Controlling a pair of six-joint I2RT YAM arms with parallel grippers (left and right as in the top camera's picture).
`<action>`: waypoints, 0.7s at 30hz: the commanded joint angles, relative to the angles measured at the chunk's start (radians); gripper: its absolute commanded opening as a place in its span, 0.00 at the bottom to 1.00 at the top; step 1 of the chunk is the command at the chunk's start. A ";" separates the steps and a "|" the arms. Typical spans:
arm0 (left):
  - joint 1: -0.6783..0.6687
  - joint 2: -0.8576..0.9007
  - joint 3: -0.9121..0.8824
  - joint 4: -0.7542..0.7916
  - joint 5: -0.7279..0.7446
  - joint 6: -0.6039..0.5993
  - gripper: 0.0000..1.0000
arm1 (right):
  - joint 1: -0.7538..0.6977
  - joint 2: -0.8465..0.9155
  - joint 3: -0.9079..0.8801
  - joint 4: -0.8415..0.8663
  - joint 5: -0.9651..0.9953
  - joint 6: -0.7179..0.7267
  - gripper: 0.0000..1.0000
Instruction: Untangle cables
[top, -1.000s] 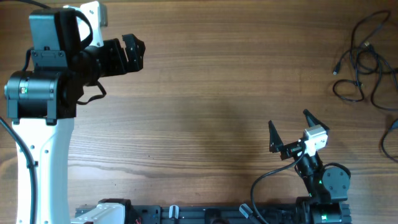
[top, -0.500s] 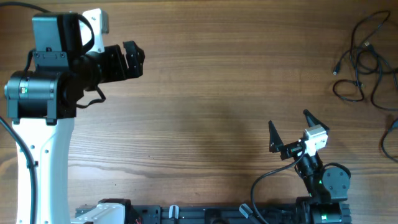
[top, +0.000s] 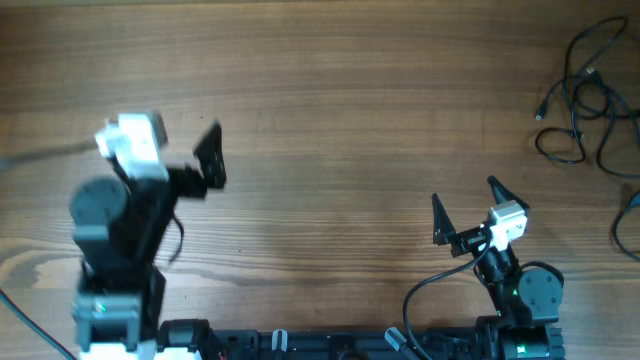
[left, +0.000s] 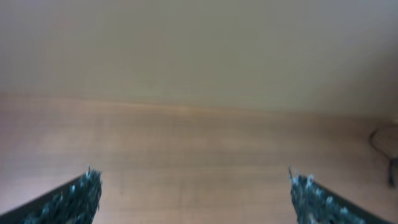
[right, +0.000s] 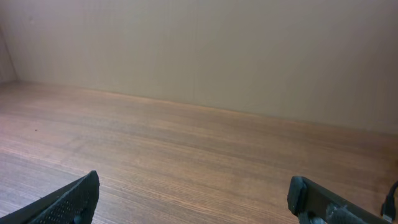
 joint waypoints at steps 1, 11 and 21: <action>0.032 -0.199 -0.246 0.127 -0.009 0.017 1.00 | 0.004 -0.006 -0.002 0.004 -0.005 0.011 1.00; 0.089 -0.527 -0.623 0.347 -0.018 0.017 1.00 | 0.004 -0.006 -0.002 0.004 -0.005 0.011 1.00; 0.081 -0.671 -0.756 0.336 -0.032 0.017 1.00 | 0.004 -0.006 -0.002 0.004 -0.005 0.010 1.00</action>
